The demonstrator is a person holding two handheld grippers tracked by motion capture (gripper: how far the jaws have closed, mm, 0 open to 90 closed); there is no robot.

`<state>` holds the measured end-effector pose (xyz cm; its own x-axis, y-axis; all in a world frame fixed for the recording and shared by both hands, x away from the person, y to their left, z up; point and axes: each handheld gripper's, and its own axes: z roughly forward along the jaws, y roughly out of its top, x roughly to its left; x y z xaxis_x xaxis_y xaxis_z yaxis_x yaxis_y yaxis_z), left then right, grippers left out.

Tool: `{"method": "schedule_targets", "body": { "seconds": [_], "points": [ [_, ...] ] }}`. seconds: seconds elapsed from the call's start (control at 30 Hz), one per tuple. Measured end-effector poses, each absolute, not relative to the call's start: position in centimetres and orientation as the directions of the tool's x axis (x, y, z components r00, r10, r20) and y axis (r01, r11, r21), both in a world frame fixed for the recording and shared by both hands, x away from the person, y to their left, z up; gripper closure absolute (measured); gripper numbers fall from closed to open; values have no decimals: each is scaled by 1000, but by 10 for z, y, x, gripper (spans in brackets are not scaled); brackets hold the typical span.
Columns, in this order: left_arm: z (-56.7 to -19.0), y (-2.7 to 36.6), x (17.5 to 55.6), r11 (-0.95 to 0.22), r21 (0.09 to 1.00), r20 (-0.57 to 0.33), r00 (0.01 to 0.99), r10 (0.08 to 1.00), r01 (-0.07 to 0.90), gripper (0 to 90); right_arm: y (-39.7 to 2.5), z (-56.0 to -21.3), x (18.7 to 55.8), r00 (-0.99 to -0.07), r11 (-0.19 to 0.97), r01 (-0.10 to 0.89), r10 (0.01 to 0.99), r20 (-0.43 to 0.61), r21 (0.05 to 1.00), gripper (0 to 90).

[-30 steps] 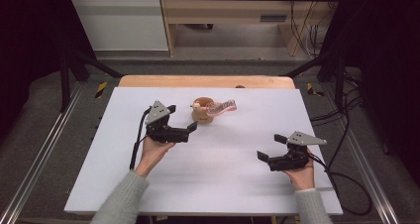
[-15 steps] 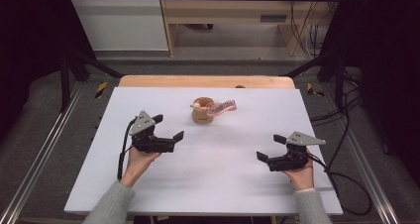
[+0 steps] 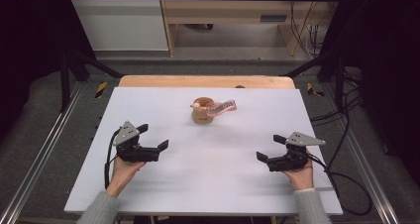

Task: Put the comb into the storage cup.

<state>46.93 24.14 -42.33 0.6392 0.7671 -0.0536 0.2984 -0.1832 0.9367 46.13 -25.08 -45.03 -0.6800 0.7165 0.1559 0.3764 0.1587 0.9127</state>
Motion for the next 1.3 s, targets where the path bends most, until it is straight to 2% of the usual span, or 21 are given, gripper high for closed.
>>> {"method": "schedule_targets", "body": {
  "seconds": [0.67,1.3],
  "points": [
    [-451,284,449,-164,921,-69,562,824,353,7,-254,-459,457,-687,145,367,708,163,919,0],
    [-463,290,442,-195,914,-35,550,835,355,8,-257,-464,456,-686,130,378,704,183,917,0]
  ]
}}
